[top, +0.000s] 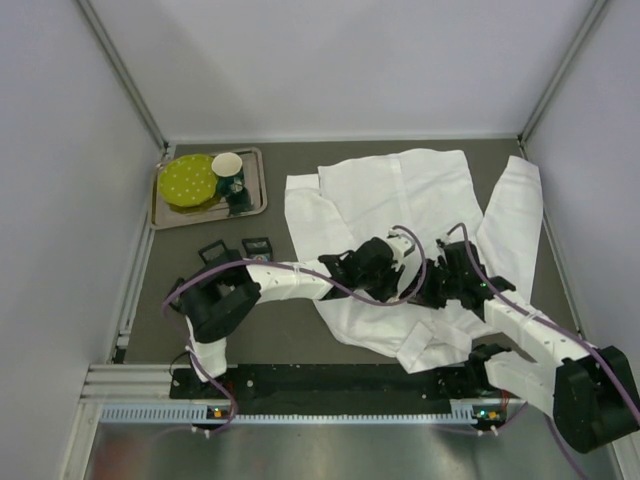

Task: Remove the brooch from the garment
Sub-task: Remove the brooch from the clothes.

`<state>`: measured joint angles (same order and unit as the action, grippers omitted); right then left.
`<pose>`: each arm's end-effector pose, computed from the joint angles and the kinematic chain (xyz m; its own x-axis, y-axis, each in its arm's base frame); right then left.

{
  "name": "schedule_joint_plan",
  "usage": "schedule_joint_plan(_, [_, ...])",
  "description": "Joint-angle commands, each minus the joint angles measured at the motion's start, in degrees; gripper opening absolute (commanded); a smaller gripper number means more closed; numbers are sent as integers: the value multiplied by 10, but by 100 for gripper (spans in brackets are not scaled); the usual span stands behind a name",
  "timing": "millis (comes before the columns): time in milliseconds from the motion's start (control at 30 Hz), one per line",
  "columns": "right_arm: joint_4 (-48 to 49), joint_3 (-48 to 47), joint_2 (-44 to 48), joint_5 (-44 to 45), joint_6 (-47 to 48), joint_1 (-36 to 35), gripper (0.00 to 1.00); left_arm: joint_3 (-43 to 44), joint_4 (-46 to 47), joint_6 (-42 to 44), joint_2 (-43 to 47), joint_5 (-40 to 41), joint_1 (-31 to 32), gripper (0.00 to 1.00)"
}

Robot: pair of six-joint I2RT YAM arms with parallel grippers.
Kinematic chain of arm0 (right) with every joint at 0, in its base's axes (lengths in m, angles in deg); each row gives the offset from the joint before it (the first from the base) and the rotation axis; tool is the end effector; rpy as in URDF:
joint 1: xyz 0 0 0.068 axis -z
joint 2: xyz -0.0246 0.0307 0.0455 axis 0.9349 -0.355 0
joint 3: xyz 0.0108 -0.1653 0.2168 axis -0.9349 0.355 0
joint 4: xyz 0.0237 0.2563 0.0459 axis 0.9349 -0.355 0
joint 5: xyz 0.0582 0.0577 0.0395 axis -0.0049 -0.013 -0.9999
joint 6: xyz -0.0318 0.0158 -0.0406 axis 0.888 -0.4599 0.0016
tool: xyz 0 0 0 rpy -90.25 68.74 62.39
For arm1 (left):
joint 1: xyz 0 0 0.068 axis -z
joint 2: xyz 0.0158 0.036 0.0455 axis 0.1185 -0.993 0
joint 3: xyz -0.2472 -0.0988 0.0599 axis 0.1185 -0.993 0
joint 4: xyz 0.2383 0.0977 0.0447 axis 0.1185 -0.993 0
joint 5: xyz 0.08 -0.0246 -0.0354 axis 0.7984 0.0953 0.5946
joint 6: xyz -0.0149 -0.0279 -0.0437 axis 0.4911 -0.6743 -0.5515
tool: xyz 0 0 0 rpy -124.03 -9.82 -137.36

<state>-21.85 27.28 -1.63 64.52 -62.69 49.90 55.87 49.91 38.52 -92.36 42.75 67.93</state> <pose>0.1677 0.0710 0.1704 -0.8884 0.3417 -0.3067 0.0998 0.7957 0.5974 0.1910 -0.3517 0.1858 -0.5833 0.3942 -0.7101 0.7515 0.5937 -0.2877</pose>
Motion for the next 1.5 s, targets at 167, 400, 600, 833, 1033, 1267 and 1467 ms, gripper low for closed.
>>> schedule_joint_plan(167, [35,5,-9,-11,9,4,34,37,6,-5,-35,21,0,23])
schedule_joint_plan(400, [47,12,-45,-25,18,4,34,43,7,-2,-37,33,-5,22])
schedule_joint_plan(600, [56,13,-44,-20,14,3,33,51,5,-4,-52,27,-7,21])
schedule_joint_plan(833, [55,12,-35,-3,6,4,33,49,-14,-2,-54,33,-7,19])
schedule_joint_plan(1033, [65,10,-50,-15,6,4,32,46,-12,-1,-59,35,-9,19])
schedule_joint_plan(1267, [93,10,-73,-32,-1,4,32,50,-15,-3,-67,34,-11,18])
schedule_joint_plan(1467, [104,5,-86,-24,-23,4,31,55,-17,-2,-77,34,-15,17])
